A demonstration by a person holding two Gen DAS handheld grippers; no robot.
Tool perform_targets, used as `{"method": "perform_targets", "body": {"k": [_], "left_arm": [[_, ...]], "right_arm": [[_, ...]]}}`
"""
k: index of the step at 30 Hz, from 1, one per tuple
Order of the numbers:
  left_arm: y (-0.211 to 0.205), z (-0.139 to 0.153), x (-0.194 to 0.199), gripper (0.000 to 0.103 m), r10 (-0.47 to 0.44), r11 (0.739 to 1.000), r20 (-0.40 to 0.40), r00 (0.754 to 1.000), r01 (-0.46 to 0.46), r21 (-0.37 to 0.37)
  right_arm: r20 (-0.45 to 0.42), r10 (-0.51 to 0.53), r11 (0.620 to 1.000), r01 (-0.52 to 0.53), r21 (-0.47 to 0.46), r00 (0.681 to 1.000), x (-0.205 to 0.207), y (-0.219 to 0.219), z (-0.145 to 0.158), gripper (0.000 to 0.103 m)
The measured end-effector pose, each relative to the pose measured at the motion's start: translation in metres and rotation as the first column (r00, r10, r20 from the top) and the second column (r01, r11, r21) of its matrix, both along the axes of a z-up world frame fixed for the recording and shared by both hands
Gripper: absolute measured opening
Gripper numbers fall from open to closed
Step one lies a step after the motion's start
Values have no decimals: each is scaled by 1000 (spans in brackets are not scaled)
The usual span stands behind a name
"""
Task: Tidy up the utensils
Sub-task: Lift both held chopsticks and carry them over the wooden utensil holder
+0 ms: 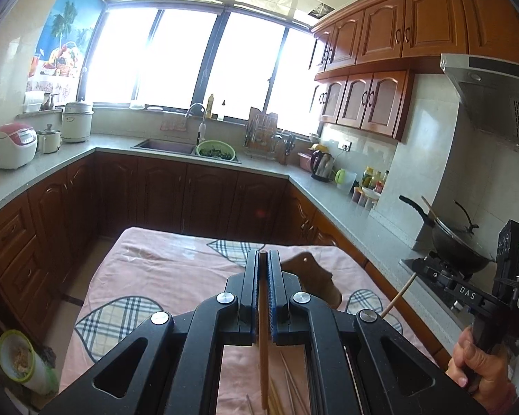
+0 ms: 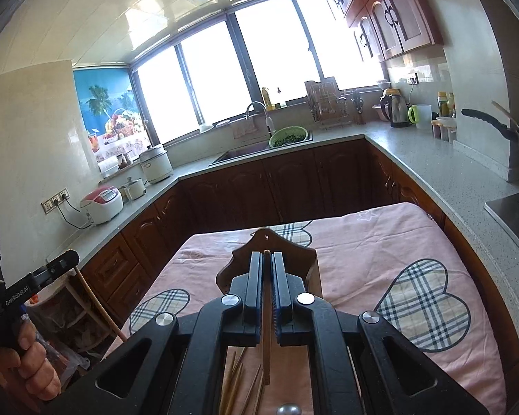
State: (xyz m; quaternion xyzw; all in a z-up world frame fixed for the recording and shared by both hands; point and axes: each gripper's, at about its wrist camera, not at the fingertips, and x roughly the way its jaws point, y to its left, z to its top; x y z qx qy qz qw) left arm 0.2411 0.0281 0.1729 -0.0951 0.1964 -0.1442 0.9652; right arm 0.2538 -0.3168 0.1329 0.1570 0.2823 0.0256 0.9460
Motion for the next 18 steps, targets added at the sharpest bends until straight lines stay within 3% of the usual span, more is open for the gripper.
{"method": "perform_targets", "body": {"k": [8, 13, 18], "left_arm": [[-14, 0, 44, 3, 59, 997, 135, 989, -53, -49], [-32, -20, 82, 3, 84, 994, 154, 985, -72, -82], [-46, -54, 126, 3, 127, 985, 136, 983, -109, -131]], "right_arm": [[104, -80, 997, 78, 24, 991, 29, -27, 33, 5], [150, -123, 992, 120, 29, 981, 53, -39, 43, 5], [147, -152, 988, 147, 46, 977, 79, -46, 29, 5]]}}
